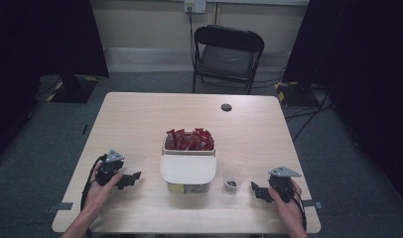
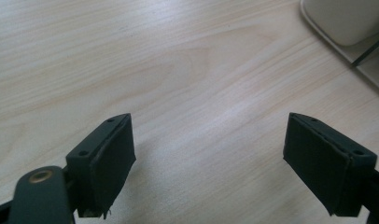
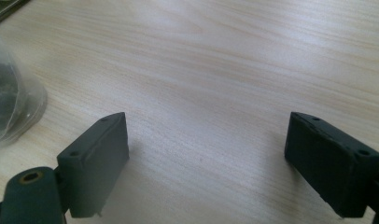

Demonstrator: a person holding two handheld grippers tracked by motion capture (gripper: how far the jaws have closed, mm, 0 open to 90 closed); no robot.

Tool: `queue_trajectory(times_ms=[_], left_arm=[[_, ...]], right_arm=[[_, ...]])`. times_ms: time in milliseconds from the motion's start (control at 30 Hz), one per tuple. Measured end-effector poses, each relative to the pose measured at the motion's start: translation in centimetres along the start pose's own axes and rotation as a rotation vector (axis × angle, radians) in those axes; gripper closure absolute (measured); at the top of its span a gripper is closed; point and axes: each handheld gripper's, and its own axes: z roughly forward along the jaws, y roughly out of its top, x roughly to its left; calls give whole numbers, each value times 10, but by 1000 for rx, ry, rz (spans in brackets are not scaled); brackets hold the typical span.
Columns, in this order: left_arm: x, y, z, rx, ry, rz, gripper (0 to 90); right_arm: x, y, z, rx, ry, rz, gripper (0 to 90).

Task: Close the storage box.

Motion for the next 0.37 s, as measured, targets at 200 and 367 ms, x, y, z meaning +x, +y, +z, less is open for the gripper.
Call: queue_trajectory(times_ms=[200,367], left_arm=[[-2,-5,7,0,12,41,150],[2,-9,10,-27,27,31,56]], right_arm=[[0,0,0,0,0,0,132],[0,0,0,0,0,0,132]])
